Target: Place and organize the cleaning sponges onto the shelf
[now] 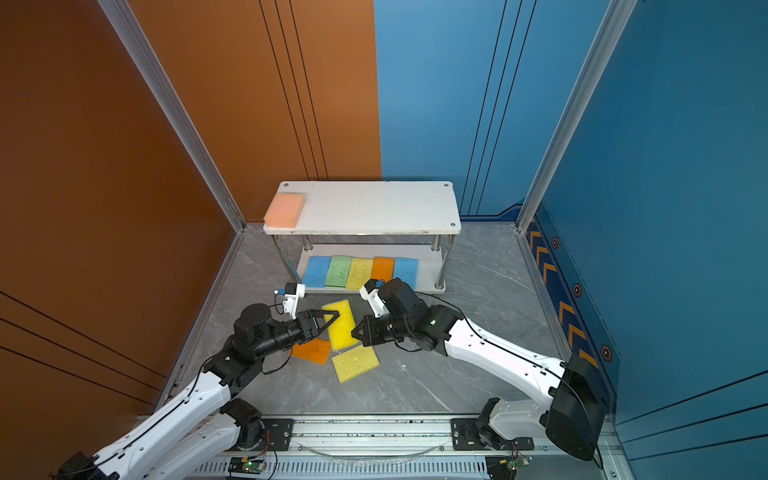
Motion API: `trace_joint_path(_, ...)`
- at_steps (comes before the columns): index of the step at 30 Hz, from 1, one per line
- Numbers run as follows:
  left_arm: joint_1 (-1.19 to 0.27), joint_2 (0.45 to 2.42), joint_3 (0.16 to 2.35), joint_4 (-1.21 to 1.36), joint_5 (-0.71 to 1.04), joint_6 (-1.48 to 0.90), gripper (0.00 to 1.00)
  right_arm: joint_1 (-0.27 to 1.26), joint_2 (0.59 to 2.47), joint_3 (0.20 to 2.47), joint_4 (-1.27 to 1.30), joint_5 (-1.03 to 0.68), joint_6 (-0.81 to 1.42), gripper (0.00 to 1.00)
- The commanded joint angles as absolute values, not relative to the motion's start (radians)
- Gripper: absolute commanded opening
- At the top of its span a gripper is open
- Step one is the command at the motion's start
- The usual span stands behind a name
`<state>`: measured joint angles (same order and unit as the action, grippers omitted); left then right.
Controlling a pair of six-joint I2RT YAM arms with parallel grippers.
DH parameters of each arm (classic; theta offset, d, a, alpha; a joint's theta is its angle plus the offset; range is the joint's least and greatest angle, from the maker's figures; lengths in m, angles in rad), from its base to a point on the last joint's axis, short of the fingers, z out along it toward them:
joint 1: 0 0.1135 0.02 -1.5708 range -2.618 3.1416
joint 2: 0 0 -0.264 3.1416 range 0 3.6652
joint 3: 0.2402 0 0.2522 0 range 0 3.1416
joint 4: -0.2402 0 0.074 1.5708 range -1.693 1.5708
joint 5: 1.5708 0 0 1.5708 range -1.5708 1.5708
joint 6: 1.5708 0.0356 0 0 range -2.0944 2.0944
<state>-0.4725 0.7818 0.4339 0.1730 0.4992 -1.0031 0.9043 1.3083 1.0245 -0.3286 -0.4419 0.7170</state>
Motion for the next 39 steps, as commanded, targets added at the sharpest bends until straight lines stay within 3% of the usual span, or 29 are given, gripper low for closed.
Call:
trace_joint_path(1,-0.478,0.781,0.451,0.186,0.496,-0.980,0.15,0.911,1.323,1.055,-0.316,-0.443,0.725,0.16)
trace_joint_path(3,-0.477,0.783,0.457,0.187,0.507,-0.968,0.13,0.911,1.321,1.058,-0.319,-0.439,0.723,0.23)
trace_joint_path(8,-0.470,0.812,0.480,0.187,0.569,-0.948,0.11,0.904,1.320,1.059,-0.325,-0.431,0.718,0.28)
trace_joint_path(26,-0.470,0.841,0.472,0.272,0.644,-1.009,0.09,0.881,1.321,1.051,-0.325,-0.385,0.709,0.28)
trace_joint_path(39,-0.464,0.861,0.466,0.306,0.653,-1.029,0.09,0.880,1.313,1.051,-0.307,-0.402,0.714,0.04)
